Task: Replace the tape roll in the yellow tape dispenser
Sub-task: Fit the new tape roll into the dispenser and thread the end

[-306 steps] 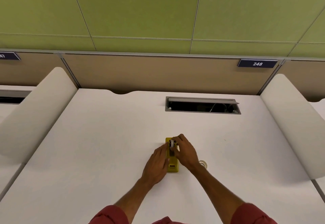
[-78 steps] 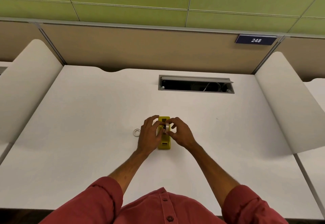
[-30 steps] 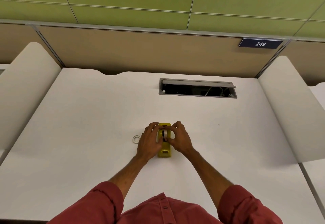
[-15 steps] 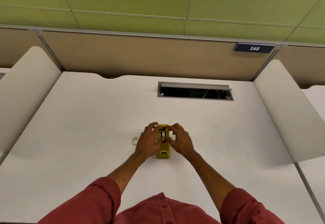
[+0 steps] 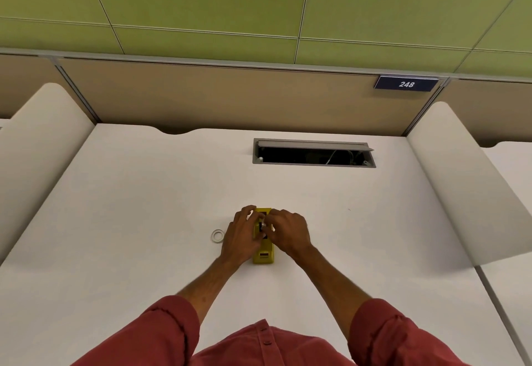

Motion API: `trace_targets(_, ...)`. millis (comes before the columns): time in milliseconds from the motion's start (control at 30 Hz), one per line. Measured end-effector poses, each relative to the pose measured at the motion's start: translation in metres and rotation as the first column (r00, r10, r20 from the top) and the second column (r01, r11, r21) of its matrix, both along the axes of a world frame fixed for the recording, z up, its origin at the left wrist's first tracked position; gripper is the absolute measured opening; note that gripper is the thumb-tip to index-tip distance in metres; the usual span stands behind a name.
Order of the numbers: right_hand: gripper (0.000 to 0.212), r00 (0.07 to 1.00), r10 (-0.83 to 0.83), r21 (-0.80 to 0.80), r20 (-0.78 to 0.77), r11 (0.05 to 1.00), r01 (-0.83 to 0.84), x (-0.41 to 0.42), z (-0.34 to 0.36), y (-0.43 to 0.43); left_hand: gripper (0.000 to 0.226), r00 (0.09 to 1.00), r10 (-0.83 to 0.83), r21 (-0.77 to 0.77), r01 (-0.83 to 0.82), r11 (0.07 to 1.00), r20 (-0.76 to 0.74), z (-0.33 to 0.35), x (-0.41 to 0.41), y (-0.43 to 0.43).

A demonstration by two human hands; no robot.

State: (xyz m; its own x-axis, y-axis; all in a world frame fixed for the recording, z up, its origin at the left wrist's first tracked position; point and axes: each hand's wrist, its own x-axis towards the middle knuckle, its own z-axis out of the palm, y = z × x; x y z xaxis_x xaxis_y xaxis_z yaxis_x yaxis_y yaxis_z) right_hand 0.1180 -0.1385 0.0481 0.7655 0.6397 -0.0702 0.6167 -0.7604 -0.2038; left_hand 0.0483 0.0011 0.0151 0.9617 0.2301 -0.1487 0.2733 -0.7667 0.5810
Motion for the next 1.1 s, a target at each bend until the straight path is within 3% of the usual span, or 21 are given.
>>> trace_targets(300,0.024,1.0,0.02,-0.032,0.008,0.999,-0.02,0.007,-0.004,0.003,0.049,1.0,-0.001,0.041,0.001,0.999,-0.018,-0.002,0.001,0.0)
trace_targets(433,0.026,0.998,-0.062,0.004,-0.03,0.998,0.063,0.011,-0.004,0.003,0.05,1.0,-0.005,0.051,0.006,0.999,-0.018,-0.002,0.0,0.0)
trace_targets(767,0.024,0.993,-0.089,0.077,-0.072,0.993,0.095,0.013,-0.002,0.003,0.054,1.0,-0.017,0.056,0.018,0.998,-0.015,-0.002,0.0,0.001)
trace_targets(1100,0.027,1.0,0.025,0.063,0.016,0.998,-0.026,0.006,-0.002,0.0,0.058,1.0,0.01,-0.02,-0.01,1.0,-0.01,-0.003,-0.001,-0.001)
